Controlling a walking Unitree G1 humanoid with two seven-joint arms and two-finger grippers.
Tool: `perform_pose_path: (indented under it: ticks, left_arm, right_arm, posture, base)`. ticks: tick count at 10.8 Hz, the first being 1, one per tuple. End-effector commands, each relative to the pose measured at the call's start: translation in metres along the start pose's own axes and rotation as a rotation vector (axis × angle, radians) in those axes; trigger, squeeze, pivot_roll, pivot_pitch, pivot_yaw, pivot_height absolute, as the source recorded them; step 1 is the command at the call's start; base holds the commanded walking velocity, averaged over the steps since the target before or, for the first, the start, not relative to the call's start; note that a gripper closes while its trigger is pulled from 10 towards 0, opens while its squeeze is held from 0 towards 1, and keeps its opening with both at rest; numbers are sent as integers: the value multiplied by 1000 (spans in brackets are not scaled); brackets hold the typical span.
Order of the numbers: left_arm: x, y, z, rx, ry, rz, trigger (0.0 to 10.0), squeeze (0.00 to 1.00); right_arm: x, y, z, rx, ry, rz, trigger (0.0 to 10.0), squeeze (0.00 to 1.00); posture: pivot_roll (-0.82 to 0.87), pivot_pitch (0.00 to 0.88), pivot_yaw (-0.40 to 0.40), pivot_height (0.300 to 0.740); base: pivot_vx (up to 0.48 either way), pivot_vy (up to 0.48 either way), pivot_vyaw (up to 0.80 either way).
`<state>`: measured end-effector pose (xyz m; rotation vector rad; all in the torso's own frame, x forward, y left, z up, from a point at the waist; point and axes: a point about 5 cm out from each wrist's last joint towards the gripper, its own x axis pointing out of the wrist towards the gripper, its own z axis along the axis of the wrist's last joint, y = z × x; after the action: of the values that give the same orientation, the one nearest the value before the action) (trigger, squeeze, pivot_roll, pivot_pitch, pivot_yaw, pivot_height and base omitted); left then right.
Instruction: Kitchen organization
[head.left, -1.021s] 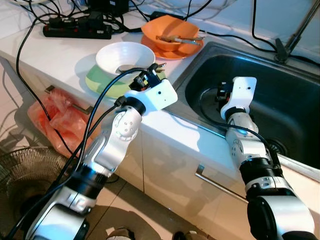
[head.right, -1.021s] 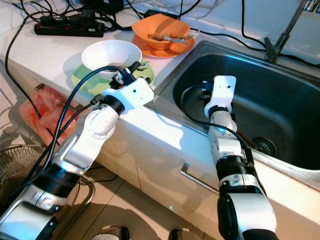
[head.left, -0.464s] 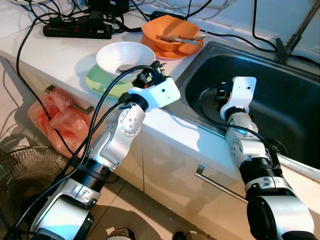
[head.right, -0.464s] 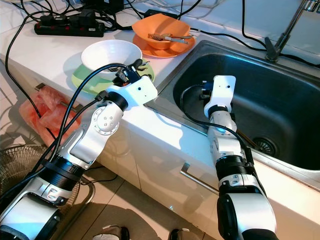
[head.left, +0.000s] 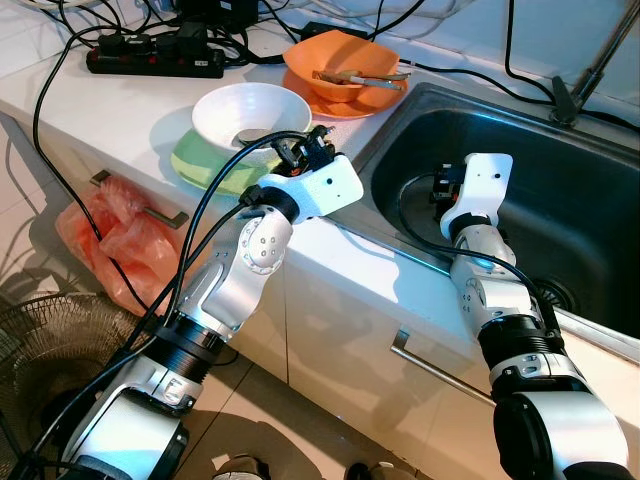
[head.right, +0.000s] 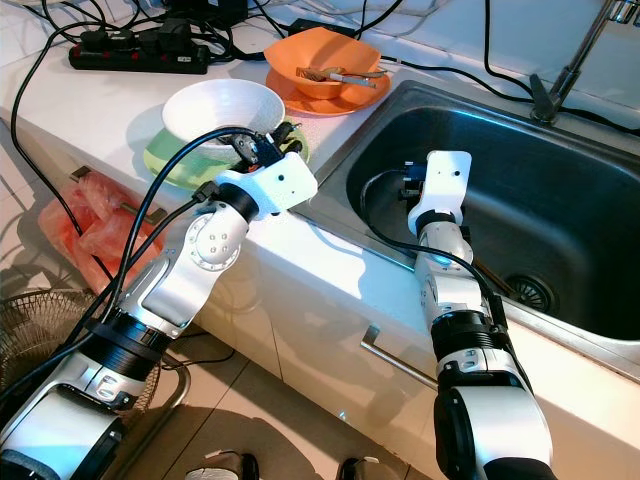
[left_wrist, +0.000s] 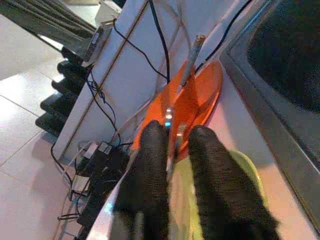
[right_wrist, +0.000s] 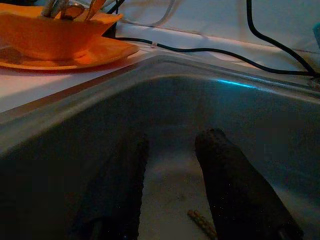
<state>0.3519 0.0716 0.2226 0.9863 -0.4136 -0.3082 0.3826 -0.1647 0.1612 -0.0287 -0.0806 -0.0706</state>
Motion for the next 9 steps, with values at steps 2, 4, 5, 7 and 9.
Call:
perform_pose_path:
  ticks: [2, 4, 5, 7, 9]
  left_arm:
    - [3, 3, 4, 13, -17, 11, 0, 0]
    - [3, 4, 5, 14, -21, 15, 0, 0]
    - [4, 7, 6, 17, -25, 26, 0, 0]
    - [4, 20, 13, 45, -44, 89, 10000, 0]
    - [3, 28, 15, 59, -42, 113, 10000, 0]
  right_arm:
    - [-1, -1, -1, 11, -3, -6, 10000, 0]
    - [-1, -1, -1, 12, -3, -5, 10000, 0]
    - [-1, -1, -1, 13, -3, -4, 10000, 0]
    - [-1, -1, -1, 16, -4, -2, 10000, 0]
    - [-1, 1, 0, 19, -5, 4, 10000, 0]
  posture:
    - [64, 109, -41, 740]
    - [64, 109, -41, 740]
    - [64, 109, -41, 740]
    - [70, 110, -46, 740]
    - [70, 110, -46, 740]
  base:
    - [0, 0, 0]
    - [0, 0, 0]
    - [0, 0, 0]
    - [0, 0, 0]
    - [0, 0, 0]
